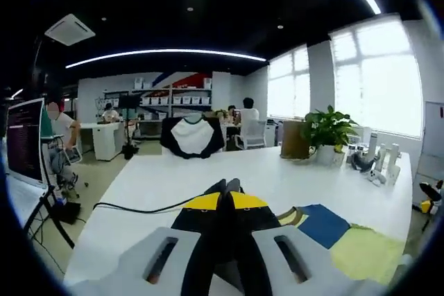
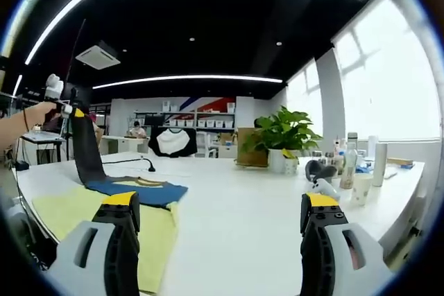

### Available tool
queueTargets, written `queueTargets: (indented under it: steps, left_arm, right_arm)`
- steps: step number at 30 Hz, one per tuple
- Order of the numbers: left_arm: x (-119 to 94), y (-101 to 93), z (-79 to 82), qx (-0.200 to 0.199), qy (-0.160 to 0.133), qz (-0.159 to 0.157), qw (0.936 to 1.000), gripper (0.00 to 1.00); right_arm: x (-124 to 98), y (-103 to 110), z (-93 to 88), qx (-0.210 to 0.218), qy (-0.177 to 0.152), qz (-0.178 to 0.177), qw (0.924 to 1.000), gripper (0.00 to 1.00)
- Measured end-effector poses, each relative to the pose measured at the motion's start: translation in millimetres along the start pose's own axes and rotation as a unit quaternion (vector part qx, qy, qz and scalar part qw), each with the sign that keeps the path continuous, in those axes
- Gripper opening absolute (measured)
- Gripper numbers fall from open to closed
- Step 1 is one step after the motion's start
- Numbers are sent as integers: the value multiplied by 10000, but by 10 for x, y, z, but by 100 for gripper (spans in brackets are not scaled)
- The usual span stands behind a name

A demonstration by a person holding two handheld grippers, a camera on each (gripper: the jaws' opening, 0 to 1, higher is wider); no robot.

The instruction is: Fold the garment on the visible template until the final outline fits inside the template.

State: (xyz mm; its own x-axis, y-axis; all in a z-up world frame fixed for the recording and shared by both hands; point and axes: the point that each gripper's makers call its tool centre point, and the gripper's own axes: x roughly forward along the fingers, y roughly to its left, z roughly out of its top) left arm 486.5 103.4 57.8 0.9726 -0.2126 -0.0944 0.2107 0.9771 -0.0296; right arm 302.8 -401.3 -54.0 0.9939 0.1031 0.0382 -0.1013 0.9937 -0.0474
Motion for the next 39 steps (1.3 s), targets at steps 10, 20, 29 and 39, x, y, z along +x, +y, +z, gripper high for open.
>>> queueTargets:
  steps: [10,20,29,39]
  left_arm:
    - [354,-531,-6,-40,118,-432,9990,3]
    - [594,-989,-103,149,114,-738,9971,4]
    - [841,-1375,-339,88,315,-994,9945,4]
    - [1020,-1717,-725,185,675,-1245,9897,4]
  right_arm:
    - [-15,49,68,34,-154,99,9998,99]
    - [-32,6,88,-47,-201,74,9998,99]
    - [-22,-1,48,-75,-138,75,9998,99]
    - [15,44,-19,-35,-91,178,9998,99]
